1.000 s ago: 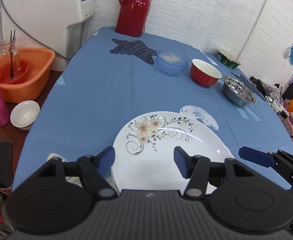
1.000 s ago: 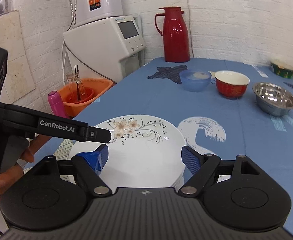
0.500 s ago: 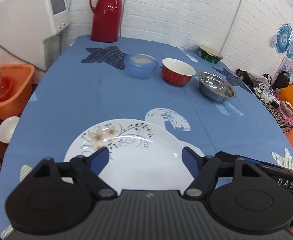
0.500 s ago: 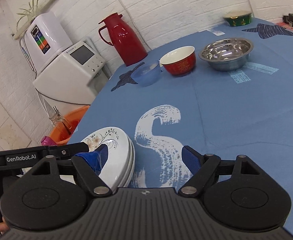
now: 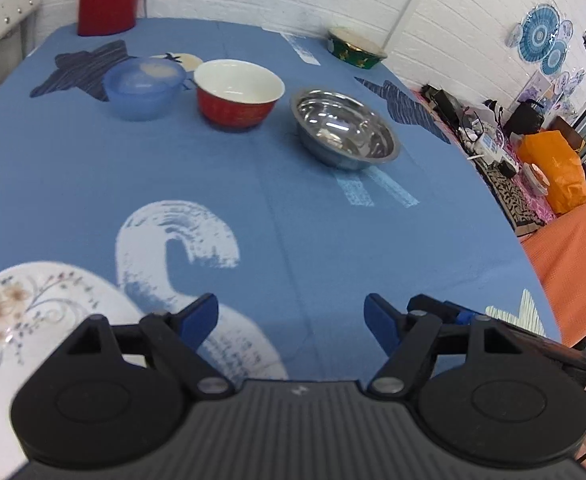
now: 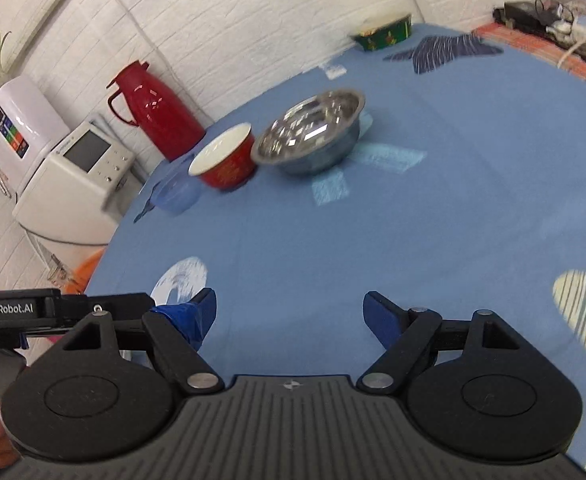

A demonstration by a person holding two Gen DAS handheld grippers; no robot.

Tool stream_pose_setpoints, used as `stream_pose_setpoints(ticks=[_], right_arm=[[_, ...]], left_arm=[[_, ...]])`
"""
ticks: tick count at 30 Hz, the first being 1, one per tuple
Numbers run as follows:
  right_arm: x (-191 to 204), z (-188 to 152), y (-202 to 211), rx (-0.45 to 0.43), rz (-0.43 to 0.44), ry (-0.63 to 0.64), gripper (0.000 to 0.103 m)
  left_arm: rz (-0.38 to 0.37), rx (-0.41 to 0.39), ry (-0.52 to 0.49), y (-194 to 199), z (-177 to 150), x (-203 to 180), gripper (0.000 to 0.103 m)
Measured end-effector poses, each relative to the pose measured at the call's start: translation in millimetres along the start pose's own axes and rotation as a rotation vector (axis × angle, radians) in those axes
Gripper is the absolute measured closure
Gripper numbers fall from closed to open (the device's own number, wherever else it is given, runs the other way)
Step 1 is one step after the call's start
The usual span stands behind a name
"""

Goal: Organize plates and bowls
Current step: 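Grasp the steel bowl rim with the left gripper while the right gripper grasps it too, then lift the steel bowl with both grippers and carry it toward the plate stack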

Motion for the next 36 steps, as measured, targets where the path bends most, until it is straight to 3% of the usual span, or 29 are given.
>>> stream_pose_setpoints(ticks=[4,10,15,23,30,31,33,34,36], right_arm=[[-24.7,68.2,-23.3,-0.081,-0.107,0.064,0.036],[-32.7,134.5,-87.4,-0.054,-0.228,0.202,0.036],[-27.0,144.2,-138.3,0.017,-0.240,0.299,0.036],[-14.5,141.5,-181.9,0.065,-0.284,0.474,0.036],[-15.2,139.0,-193.1,0.083,-0.255,0.444,0.035],[-14.9,139.2,-193.0,0.078,-0.251,0.438,0.036],[-10.8,135.9,-191.4,0.064,-0.246,0.462,0.041],[-7.5,131.9,-189.1,0.062,-0.238,0.472,0.042],[0.5,122.9,-181.7,0.063,-0.232,0.499,0.045]], left_arm=[[-0.012,-0.038,0.083,-32.0,45.2,-9.1,0.029],[0.023,-0.039,0.262,-89.3,100.5,4.5,0.029],[0.079,-0.028,0.364,-122.0,117.3,26.8,0.029],[0.128,-0.014,0.372,-152.5,120.2,39.5,0.029],[0.153,-0.037,0.329,-157.9,128.0,41.1,0.030],[0.161,-0.035,0.321,-158.1,127.8,40.5,0.032],[0.173,-0.030,0.296,-157.6,127.1,38.8,0.047],[0.175,-0.023,0.276,-157.6,126.9,37.4,0.071],[0.123,0.004,0.266,-158.7,123.8,31.6,0.089]])
Point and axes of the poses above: each gripper's, at about its wrist camera, not at the fingertips, and y roughly against the way its jaws point, x to its left, z to its top, the point moved 10 cm from there along -y, roughly the way its jaws point, and after that the axes turned 9 degrees about -z, right-handed, at the moved point
